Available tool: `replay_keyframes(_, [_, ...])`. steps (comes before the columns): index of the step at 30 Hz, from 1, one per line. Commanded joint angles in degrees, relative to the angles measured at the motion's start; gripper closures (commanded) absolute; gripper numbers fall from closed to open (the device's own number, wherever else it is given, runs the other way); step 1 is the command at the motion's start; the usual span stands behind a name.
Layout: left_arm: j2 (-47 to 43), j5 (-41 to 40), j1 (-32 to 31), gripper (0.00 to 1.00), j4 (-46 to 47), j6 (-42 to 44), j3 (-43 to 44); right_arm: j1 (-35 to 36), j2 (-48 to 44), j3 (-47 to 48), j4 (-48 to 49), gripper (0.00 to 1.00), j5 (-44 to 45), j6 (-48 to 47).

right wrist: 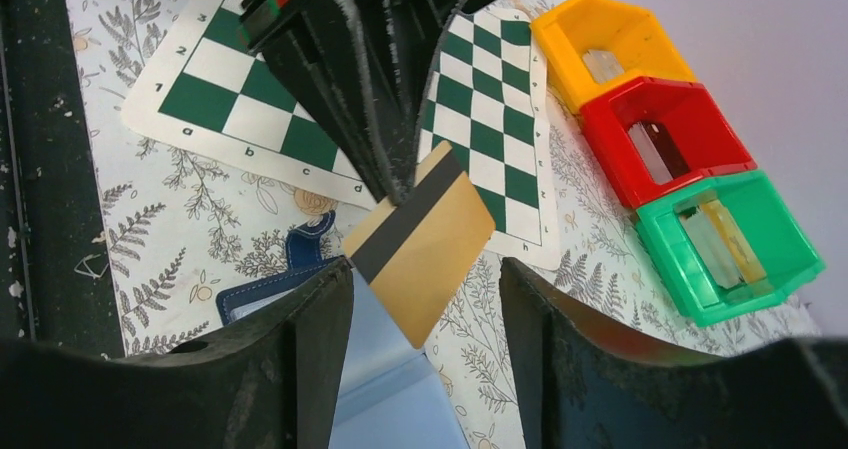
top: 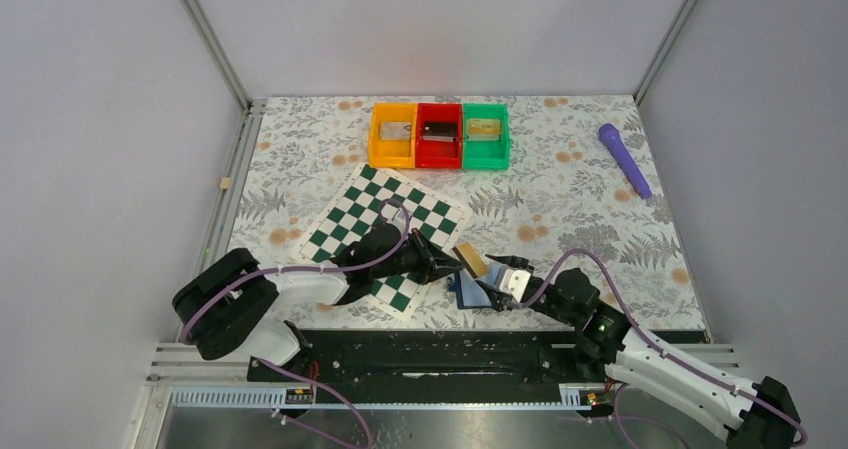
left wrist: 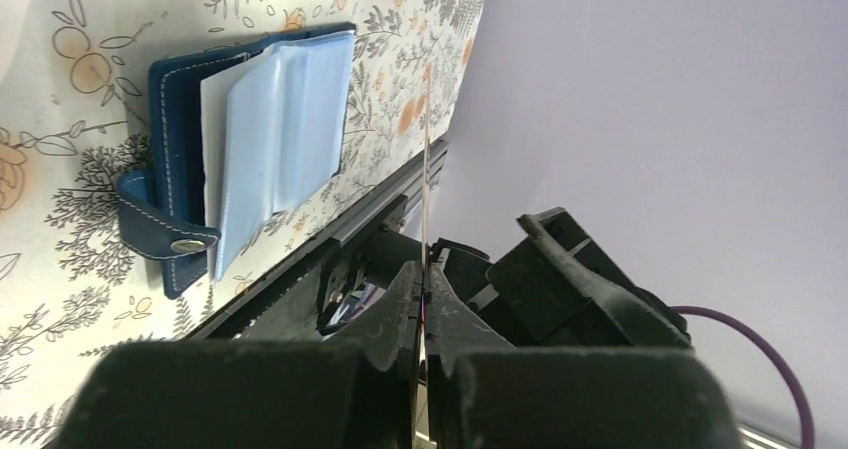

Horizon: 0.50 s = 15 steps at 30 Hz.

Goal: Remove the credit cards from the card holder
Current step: Remove the credit card from the card holder.

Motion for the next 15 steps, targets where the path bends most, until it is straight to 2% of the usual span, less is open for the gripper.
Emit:
replay_keyframes(1, [-1.99, -2.21, 0.41, 1.0, 4.32, -3.13, -0.22, 2.07, 1.15, 0.85, 0.38, 0.38, -0.92, -5.07])
replay_keyframes(9, [-1.38, -2.06, 0.63, 1.0, 7.77, -5.83, -1.54, 4.73, 4.18, 1.88, -1.52, 0.41, 2.56, -8.19])
replay_keyframes(15, [0.48, -0.96, 0.67, 1.0, 11.04, -8.04, -2.08, 9.84, 8.88, 2.52, 0.89, 0.44, 14.33, -12.07])
